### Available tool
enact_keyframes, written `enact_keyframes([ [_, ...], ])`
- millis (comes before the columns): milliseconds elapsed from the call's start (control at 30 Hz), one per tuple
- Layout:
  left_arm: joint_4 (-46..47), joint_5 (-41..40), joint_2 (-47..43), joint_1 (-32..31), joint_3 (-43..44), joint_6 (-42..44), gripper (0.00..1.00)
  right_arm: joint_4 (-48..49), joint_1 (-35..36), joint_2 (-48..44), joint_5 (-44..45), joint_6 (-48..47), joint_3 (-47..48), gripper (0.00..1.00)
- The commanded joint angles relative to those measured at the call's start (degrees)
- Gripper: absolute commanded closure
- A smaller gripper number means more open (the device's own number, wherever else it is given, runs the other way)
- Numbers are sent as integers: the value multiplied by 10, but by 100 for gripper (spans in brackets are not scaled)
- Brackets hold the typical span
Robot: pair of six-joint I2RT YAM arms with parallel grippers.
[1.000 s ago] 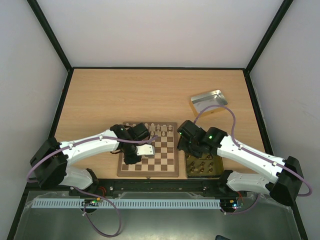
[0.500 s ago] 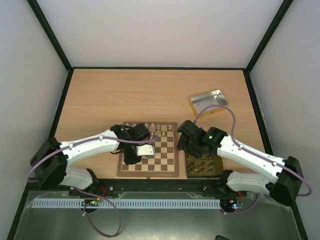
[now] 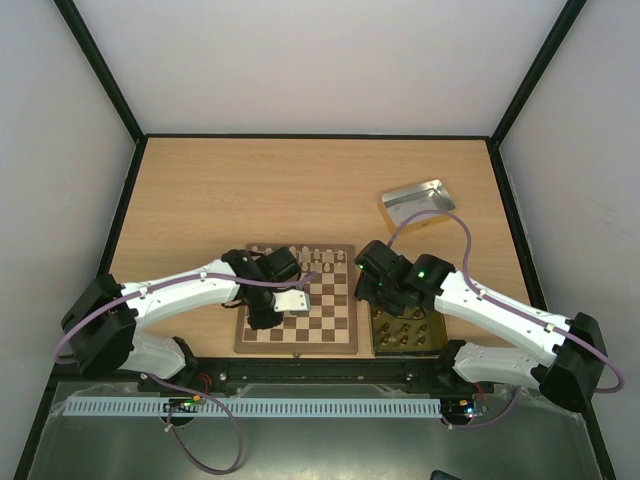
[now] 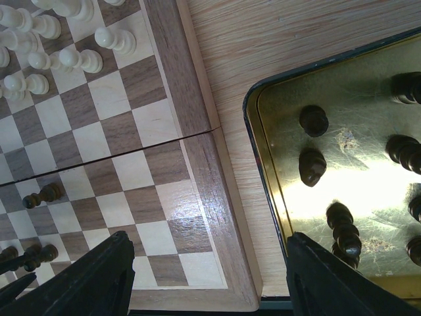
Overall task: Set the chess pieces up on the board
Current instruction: Place the chess piece on the chessboard, then move the chess piece to the chessboard.
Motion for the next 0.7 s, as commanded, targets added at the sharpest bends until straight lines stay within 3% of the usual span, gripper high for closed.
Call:
enact_keyframes([
  [0, -1, 0, 5, -6, -7, -2, 83, -7, -3, -10, 14, 2, -8, 37],
  [167, 2, -6, -1, -7, -5, -7, 79, -6, -3, -14, 14, 3, -12, 37],
  [333, -7, -18, -5, -7, 18, -11, 68, -5, -3, -14, 14, 3, -12, 37],
  [667, 6, -44, 29, 35, 73, 9, 65, -6, -3, -5, 16, -1, -5, 37],
])
